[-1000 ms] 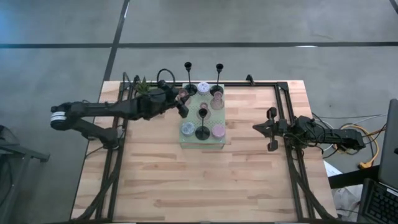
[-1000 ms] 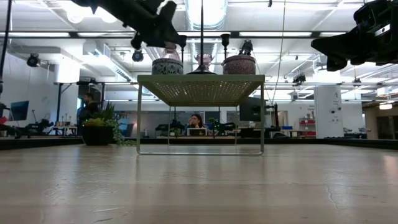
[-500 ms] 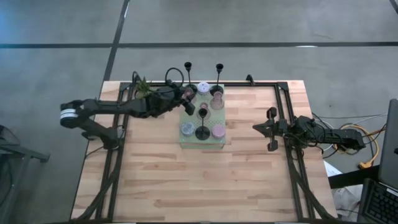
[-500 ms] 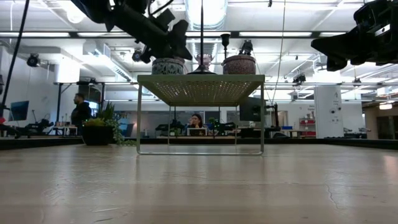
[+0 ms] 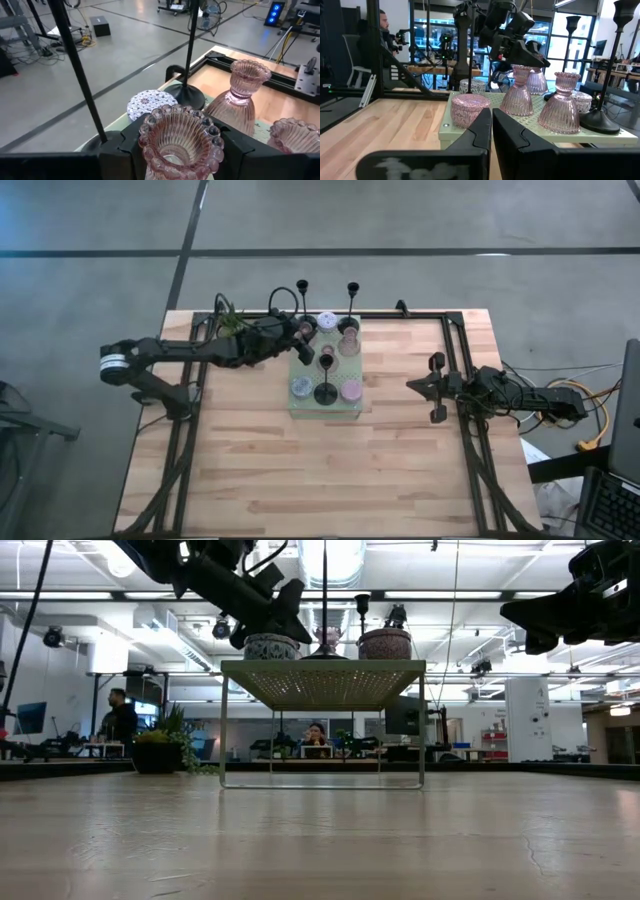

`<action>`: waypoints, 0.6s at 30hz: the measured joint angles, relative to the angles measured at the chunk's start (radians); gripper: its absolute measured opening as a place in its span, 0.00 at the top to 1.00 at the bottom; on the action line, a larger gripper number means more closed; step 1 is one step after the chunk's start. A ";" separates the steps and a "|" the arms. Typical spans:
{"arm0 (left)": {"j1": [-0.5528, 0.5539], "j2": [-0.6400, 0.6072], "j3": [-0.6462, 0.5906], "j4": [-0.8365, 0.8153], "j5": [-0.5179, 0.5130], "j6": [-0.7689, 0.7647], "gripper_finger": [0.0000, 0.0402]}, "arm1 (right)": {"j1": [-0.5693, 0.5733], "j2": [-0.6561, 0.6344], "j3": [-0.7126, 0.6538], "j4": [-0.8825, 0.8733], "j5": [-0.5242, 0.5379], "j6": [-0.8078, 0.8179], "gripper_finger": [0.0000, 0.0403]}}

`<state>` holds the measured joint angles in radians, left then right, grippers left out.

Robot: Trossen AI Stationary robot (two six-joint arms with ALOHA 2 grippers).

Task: Pick & Place candle stick holders
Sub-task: Put the glass candle holder on the shelf

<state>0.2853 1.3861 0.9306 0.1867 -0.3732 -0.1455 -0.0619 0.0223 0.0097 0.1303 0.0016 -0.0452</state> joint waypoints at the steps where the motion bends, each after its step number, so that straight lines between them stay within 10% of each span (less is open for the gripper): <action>1: 0.003 0.000 0.000 0.000 0.008 -0.006 0.60 | 0.000 0.000 0.000 0.000 0.000 0.000 0.98; 18: 0.062 0.002 -0.026 0.002 0.133 -0.037 0.60 | 0.000 0.000 0.000 0.000 0.000 0.000 0.98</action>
<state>0.3468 1.3876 0.9044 0.1888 -0.2401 -0.1829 -0.0617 0.0223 0.0097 0.1307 0.0017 -0.0452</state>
